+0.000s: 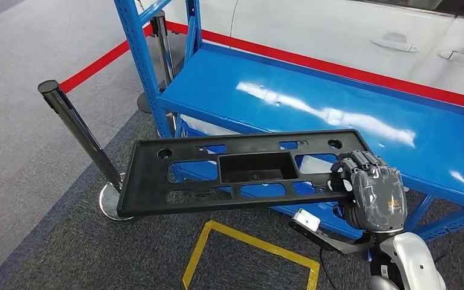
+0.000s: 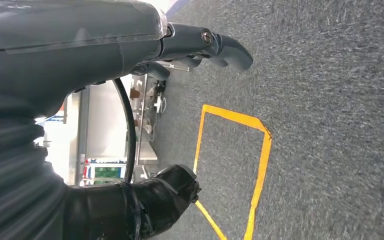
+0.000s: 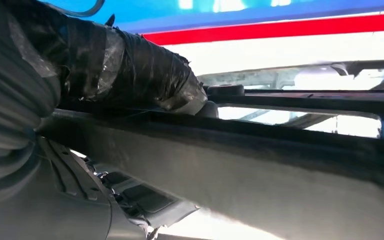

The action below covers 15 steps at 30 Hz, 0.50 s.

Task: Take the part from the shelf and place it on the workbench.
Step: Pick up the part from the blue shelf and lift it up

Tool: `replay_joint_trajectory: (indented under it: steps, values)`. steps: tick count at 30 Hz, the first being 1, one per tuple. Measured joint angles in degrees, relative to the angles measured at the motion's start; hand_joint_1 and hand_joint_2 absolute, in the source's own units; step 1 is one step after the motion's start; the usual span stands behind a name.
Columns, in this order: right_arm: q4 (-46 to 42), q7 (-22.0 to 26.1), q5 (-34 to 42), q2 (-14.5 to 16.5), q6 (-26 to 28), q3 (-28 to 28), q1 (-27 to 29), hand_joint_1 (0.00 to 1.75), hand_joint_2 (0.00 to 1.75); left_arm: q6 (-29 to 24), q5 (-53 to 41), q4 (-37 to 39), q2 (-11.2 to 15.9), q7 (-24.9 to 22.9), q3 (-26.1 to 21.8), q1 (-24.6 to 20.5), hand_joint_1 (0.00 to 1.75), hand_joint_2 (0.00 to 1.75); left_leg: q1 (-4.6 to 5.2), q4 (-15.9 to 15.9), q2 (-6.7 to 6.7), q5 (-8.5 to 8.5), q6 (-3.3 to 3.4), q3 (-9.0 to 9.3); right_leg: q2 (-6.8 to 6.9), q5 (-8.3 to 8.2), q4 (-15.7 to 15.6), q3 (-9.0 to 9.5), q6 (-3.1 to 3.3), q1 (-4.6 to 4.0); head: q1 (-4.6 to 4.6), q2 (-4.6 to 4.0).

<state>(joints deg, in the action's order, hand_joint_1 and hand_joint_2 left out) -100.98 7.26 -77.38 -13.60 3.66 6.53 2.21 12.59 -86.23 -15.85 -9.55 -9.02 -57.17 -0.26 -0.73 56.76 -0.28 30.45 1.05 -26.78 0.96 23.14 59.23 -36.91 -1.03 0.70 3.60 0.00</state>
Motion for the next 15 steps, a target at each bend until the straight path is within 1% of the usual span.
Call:
replay_joint_trajectory:
  steps: [1,2,3,4,5,6,7,8,9,10,11,12,13,14,15]
  values:
    - [0.0,0.0,0.0,0.0,0.0,0.0,0.0,1.75,1.75,0.0,0.0,0.0,0.0,0.0,0.0,0.0,0.0,1.75,0.03,-0.1,0.25,-0.66,0.69,-0.63,-0.18,1.81,1.4,-0.63,-0.24,0.13,0.01,0.0]
    - [-0.1,0.0,0.0,0.0,-0.1,0.0,0.0,1.75,1.75,0.0,0.0,0.0,0.0,0.0,0.0,0.0,0.0,1.75,0.08,-0.1,0.5,-1.38,1.27,-1.4,-0.35,4.61,3.9,-1.51,-0.39,0.21,0.0,0.0]
    - [-0.1,0.0,0.0,0.0,-0.2,0.0,0.1,1.75,1.75,0.0,0.0,0.0,0.0,0.0,-0.1,0.0,0.0,1.75,0.29,-0.1,0.65,-2.09,1.66,-2.23,-0.48,7.76,7.2,-2.5,-0.47,0.18,-0.01,0.0]
    - [-0.1,0.0,0.0,0.0,-0.2,0.0,0.1,1.75,1.75,0.0,0.0,0.0,0.0,0.0,-0.1,0.0,0.0,1.75,0.51,-0.1,0.76,-2.82,1.91,-3.12,-0.53,10.25,10.9,-3.34,-0.51,0.13,0.0,0.0]
    - [-0.1,0.0,0.0,0.0,-0.3,0.0,0.1,1.75,1.75,0.0,0.0,0.0,0.0,0.0,-0.1,0.0,0.0,1.75,0.76,0.0,0.82,-3.56,2.05,-4.08,-0.59,11.36,14.2,-3.75,-0.49,0.07,0.0,0.0]
    - [-0.1,0.0,0.0,0.0,-0.3,0.0,0.1,1.75,1.75,0.0,0.0,0.0,0.0,0.0,-0.1,0.0,0.0,1.75,1.0,0.1,0.86,-4.28,2.13,-5.1,-0.65,10.95,16.1,-3.5,-0.36,0.0,0.01,0.0]
    - [-0.1,0.0,0.0,0.0,-0.4,0.0,0.1,1.75,1.75,0.0,0.0,0.0,0.0,0.0,-0.1,0.0,0.0,1.75,1.21,0.4,0.88,-4.98,2.18,-6.24,-0.68,9.37,16.3,-2.4,-0.1,-0.14,0.02,0.0]
    - [-0.1,0.0,0.0,0.0,-0.4,0.0,0.1,1.75,1.75,0.0,0.0,0.0,0.0,0.0,-0.1,0.0,0.0,1.75,1.37,0.6,0.88,-5.64,2.18,-7.37,-0.71,7.41,14.6,-0.31,0.31,-0.37,0.02,0.0]
    - [-0.1,0.0,0.0,0.0,-0.4,0.0,0.1,1.75,1.75,0.0,0.0,0.0,-0.1,0.0,-0.1,-0.1,0.0,1.75,1.46,0.9,0.87,-6.22,2.16,-8.34,-0.71,6.25,11.2,2.76,0.87,-0.76,0.03,0.0]
    - [-0.2,0.0,0.0,-0.1,-0.4,0.0,0.0,1.75,1.75,0.0,0.0,0.0,-0.2,0.0,-0.1,-0.1,0.0,1.75,1.56,1.3,0.84,-6.73,2.04,-9.1,-0.67,6.31,6.5,6.28,1.49,-1.18,0.02,0.01]
    - [-0.4,0.0,0.0,-0.1,-0.4,0.0,-0.1,1.75,1.75,0.0,0.0,0.0,-0.3,0.0,-0.1,-0.1,0.0,1.75,1.59,1.5,0.85,-7.23,1.85,-9.59,-0.63,7.14,2.1,9.33,1.95,-1.52,0.04,0.01]
    - [-0.5,0.0,0.0,-0.1,-0.4,0.0,-0.1,1.75,1.75,0.0,0.0,0.0,-0.4,0.0,-0.1,-0.1,0.0,1.75,1.55,1.5,0.88,-7.76,1.61,-9.83,-0.6,8.02,-1.0,11.34,2.3,-1.84,0.03,0.01]
    - [-0.7,-0.1,0.1,-0.1,-0.4,0.0,-0.2,1.75,1.75,0.0,0.0,0.0,-0.5,0.0,-0.1,0.0,0.0,1.75,1.49,1.4,0.91,-8.36,1.29,-9.95,-0.57,8.42,-2.8,12.18,2.55,-2.0,0.02,0.01]
    - [-0.7,-0.1,0.2,-0.1,-0.4,0.0,-0.2,1.75,1.75,0.0,0.0,0.0,-0.5,0.0,-0.1,0.1,0.0,1.75,1.48,1.3,0.9,-8.93,1.03,-10.05,-0.56,7.92,-3.4,12.02,2.72,-1.91,0.02,0.01]
    - [-0.8,-0.1,0.3,-0.2,-0.4,0.0,-0.2,1.75,1.75,0.0,0.0,0.0,-0.5,-0.1,-0.1,0.0,0.0,1.75,1.46,1.4,0.81,-8.76,0.74,-10.3,-0.41,7.1,-3.7,11.56,2.95,-1.79,0.01,0.01]
